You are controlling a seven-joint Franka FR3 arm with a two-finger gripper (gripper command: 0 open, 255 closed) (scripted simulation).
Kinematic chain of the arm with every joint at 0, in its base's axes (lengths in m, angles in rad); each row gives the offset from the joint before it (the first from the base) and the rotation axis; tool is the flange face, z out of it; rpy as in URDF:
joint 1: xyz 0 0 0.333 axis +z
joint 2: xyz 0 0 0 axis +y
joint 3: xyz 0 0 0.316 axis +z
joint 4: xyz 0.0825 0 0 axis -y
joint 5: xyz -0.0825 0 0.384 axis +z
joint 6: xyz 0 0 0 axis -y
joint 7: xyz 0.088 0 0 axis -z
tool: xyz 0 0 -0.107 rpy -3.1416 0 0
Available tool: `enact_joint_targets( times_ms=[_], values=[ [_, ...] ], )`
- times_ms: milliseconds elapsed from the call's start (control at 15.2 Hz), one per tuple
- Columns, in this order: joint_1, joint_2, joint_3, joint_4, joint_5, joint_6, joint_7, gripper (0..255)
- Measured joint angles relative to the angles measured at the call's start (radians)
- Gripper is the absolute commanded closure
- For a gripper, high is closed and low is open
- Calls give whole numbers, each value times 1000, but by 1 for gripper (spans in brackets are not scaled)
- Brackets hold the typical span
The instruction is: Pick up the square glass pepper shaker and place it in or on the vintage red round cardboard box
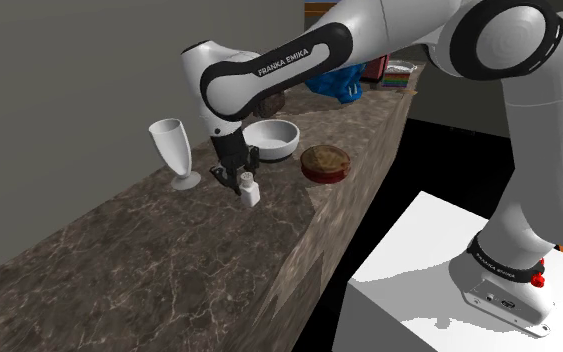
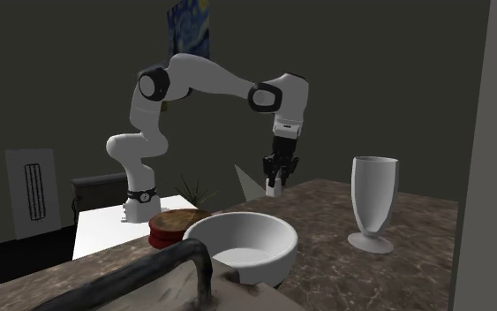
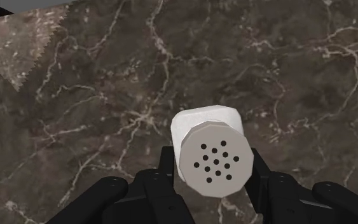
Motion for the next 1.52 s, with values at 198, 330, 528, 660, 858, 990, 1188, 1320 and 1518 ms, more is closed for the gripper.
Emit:
enact_joint_targets(
  times_ms=[198,330,528,660,858,990,1188,1320,1518],
  values=[
    [1,-9,2,31,4,-39,-1,255],
    [1,-17,4,44,6,-61,-1,255],
    [3,-21,5,78,8,-98,-1,255],
    [5,-22,6,103,9,-124,0,255],
    [-4,-41,6,100,14,-139,-9,255],
    [-41,-93,1,28,27,-118,-44,255],
    [-91,-158,-11,-62,42,-92,-101,255],
    [-126,-196,-24,-108,50,-82,-146,255],
    [-177,-255,-45,-187,62,-61,-216,255]
  ],
)
